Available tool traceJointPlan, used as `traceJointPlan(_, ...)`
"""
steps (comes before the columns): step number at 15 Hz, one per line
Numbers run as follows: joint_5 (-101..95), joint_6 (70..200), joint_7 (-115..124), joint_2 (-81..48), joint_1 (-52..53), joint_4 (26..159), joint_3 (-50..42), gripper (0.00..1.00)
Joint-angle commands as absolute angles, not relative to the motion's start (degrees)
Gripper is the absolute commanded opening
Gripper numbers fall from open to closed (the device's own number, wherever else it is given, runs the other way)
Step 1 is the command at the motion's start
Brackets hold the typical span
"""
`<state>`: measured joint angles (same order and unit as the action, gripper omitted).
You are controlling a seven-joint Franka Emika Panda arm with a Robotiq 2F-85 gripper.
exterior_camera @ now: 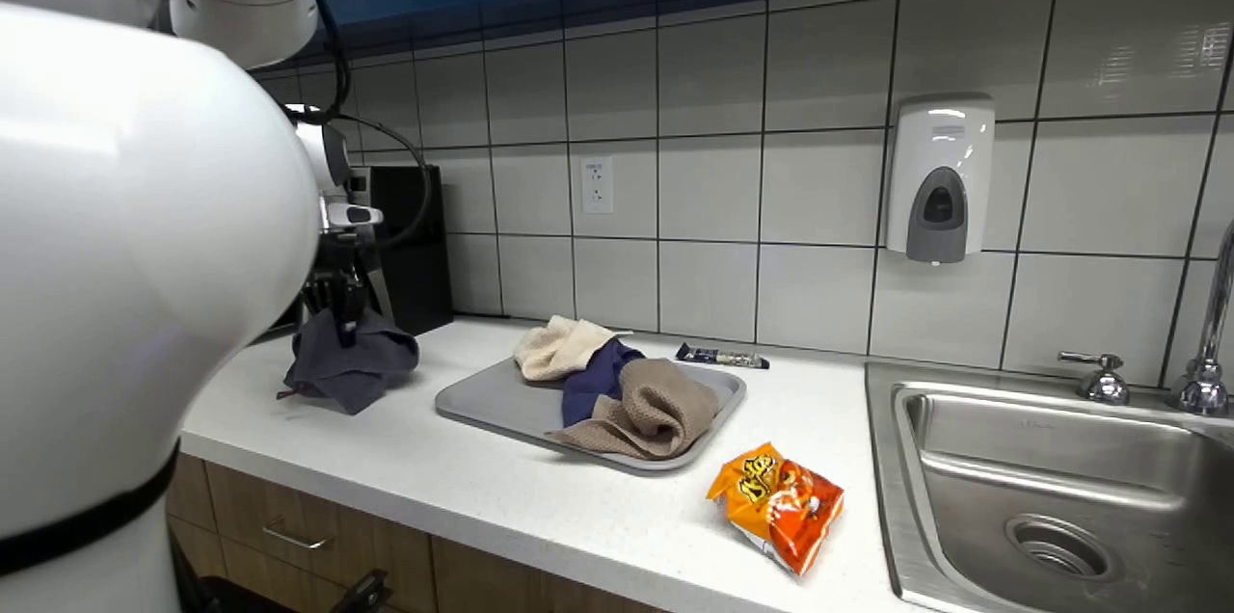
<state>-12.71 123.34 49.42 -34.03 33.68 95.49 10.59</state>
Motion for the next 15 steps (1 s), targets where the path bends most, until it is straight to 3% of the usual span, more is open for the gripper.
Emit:
traceJointPlan(1,-12.34,120.69,49.65,-33.93,34.64,93.29,9.5,0.51)
traceJointPlan(7,-12.43,121.65,49.53,-30.45,33.65,94.95,8.48,0.96)
traceJointPlan(15,-12.63,123.04,48.23,-23.16,30.28,100.31,7.75,1.0)
